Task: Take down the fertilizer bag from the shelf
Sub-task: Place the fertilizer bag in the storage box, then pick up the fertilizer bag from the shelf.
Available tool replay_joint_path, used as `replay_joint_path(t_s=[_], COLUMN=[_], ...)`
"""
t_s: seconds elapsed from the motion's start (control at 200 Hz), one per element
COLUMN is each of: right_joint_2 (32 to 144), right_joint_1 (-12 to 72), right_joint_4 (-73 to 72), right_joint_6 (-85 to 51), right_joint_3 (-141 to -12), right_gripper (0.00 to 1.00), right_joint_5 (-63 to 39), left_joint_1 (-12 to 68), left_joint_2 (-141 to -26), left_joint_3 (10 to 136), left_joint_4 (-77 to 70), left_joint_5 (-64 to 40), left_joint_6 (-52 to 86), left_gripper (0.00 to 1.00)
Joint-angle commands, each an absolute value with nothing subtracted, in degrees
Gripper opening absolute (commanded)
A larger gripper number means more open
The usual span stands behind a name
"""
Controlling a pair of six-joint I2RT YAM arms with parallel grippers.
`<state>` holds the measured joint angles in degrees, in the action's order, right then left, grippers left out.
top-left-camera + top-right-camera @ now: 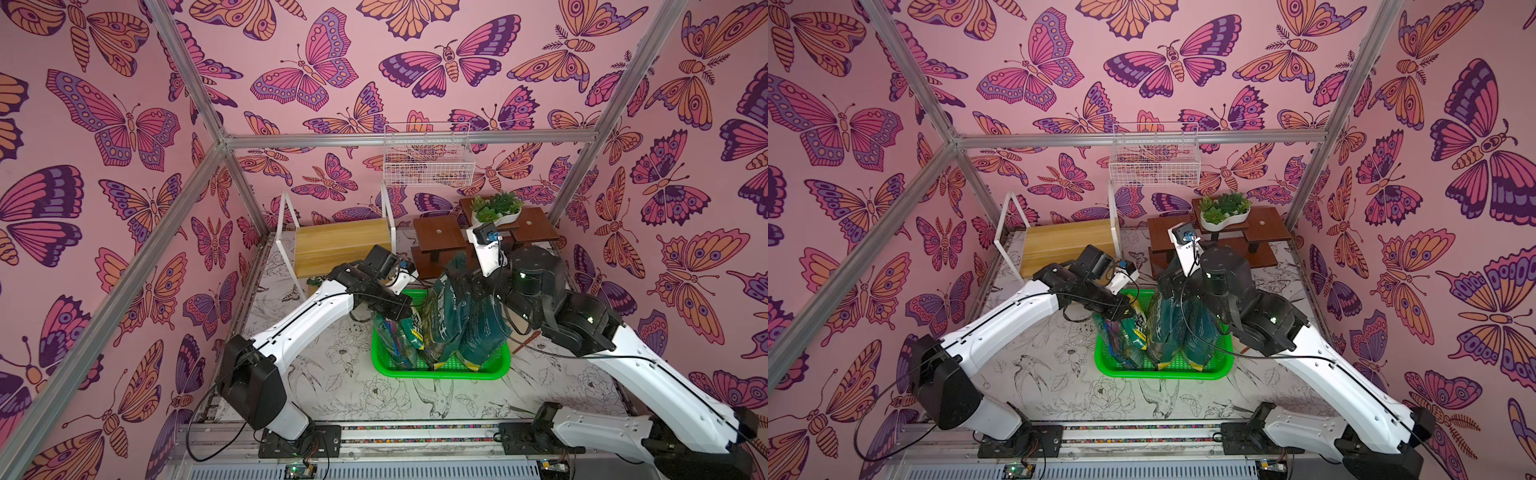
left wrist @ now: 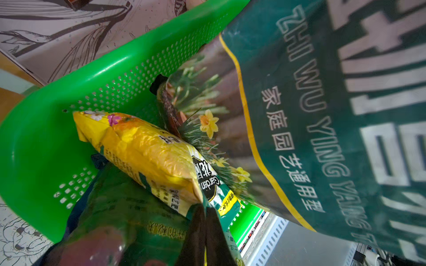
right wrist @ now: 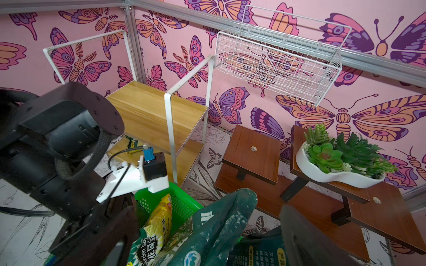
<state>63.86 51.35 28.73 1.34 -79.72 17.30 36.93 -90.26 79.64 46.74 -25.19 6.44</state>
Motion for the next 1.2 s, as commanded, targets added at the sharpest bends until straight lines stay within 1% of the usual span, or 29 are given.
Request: replay_joint_path(t_s=[0.0, 0.125, 0.24, 0.265, 0.305, 0.341, 0.446, 0.586, 0.626, 0.641, 0.811, 0.841, 1.042, 1.057, 1.117, 1.192], right_joint_2=[63.94, 63.59, 63.42, 63.37, 63.37, 63.3, 63.2, 63.28, 63.17, 63.15, 62.62, 62.51, 62.05, 62.03, 61.96, 61.96], right_joint_1=[50.98, 50.98, 50.98, 50.98, 51.0, 50.98, 50.98, 50.98, 50.98, 50.98, 50.98, 50.98, 50.99, 51.0, 50.98, 50.98], right_joint_4=[29.16, 29.16, 29.18, 29.18, 29.08, 29.01, 28.75, 28.74, 28.73, 28.71, 28.3, 28.22, 28.02, 27.97, 27.87, 27.77], right_joint_6=[1.07, 1.14, 1.27, 1.25, 1.27, 1.19, 0.92, 0.62, 0.62, 0.62, 0.62, 0.63, 0.19, 0.19, 0.18, 0.26], right_joint_3=[-81.3, -81.1, -80.91, -80.81, -80.63, -80.44, -79.84, -79.32, -79.33, -79.31, -79.05, -78.93, -77.95, -77.95, -77.88, -77.87], right_gripper=[0.99, 0.99, 0.99, 0.99, 0.99, 0.99, 0.99, 0.99, 0.99, 0.99, 0.99, 0.99, 0.99, 0.99, 0.99, 0.99], right_joint_5=[17.23, 17.39, 17.46, 17.49, 17.48, 17.6, 17.67, 17.66, 17.67, 17.67, 17.74, 17.79, 17.89, 17.87, 17.85, 17.69], left_joint_1=[38.6, 39.87, 40.58, 40.6, 40.61, 40.67, 40.78, 40.78, 40.78, 40.78, 40.69, 40.69, 40.1, 39.86, 38.03, 32.86], left_joint_2=[-93.32, -94.45, -94.22, -94.05, -93.73, -93.3, -90.61, -84.29, -82.32, -81.83, -73.55, -70.16, -58.89, -58.1, -54.93, -51.06], left_joint_3=[79.61, 79.56, 79.54, 79.6, 79.88, 80.11, 79.92, 78.33, 77.84, 77.72, 74.72, 73.97, 66.45, 66.05, 63.54, 60.28], left_joint_4=[49.13, 48.25, 47.29, 47.06, 46.92, 46.61, 44.37, 38.03, 36.29, 35.81, 27.98, 26.75, 20.43, 20.31, 20.18, 20.04], left_joint_5=[-21.38, -15.93, -13.09, -12.85, -12.72, -12.68, -12.55, -11.63, -10.68, -10.49, -5.01, -3.89, 9.76, 10.69, 13.04, 11.06], left_joint_6=[5.21, 5.35, 5.6, 5.58, 5.73, 5.98, 7.23, 9.89, 10.55, 10.81, 12.34, 12.39, 13.26, 13.47, 14.42, 17.87], left_gripper=[0.0, 0.0, 0.0, 0.08, 0.27, 0.37, 0.52, 0.65, 0.67, 0.69, 0.73, 0.74, 0.85, 0.86, 0.88, 0.89])
